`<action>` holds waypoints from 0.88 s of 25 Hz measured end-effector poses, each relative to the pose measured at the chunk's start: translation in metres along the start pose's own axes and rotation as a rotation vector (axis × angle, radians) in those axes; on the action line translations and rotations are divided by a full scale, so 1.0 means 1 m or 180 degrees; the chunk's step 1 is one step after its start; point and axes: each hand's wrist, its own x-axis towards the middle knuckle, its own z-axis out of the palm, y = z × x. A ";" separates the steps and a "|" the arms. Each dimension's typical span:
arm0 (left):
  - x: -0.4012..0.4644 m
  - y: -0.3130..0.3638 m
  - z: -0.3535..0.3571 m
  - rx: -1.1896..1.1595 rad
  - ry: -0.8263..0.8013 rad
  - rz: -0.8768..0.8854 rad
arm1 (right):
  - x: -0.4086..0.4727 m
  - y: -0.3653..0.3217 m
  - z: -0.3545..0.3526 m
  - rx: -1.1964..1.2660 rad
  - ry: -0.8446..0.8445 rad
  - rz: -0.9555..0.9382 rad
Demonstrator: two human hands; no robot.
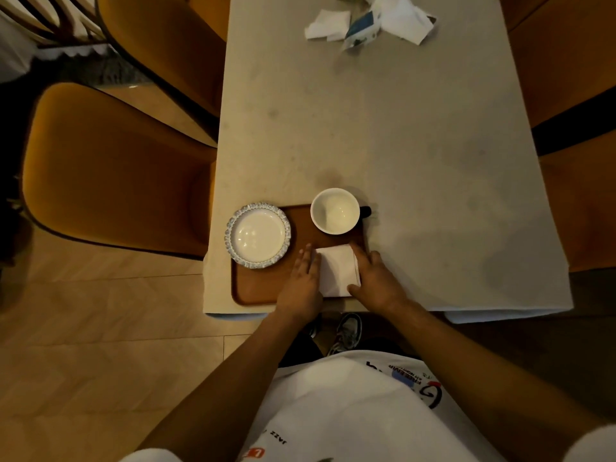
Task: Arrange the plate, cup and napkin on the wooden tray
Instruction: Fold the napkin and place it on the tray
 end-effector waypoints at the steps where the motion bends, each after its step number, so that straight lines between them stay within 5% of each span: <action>1: -0.003 0.001 0.001 -0.0024 0.0064 0.0006 | -0.002 -0.001 0.001 -0.0020 0.0218 -0.0074; 3: -0.006 0.002 0.004 0.0060 0.0144 0.0051 | -0.004 -0.003 0.003 -0.0147 0.0507 -0.0293; 9: -0.007 0.000 0.009 0.0545 -0.0039 0.0233 | -0.001 -0.003 0.018 -0.0642 0.0016 -0.0296; 22: -0.005 -0.006 0.012 0.0505 -0.0082 0.0057 | 0.002 -0.005 0.018 -0.0564 0.0047 -0.0419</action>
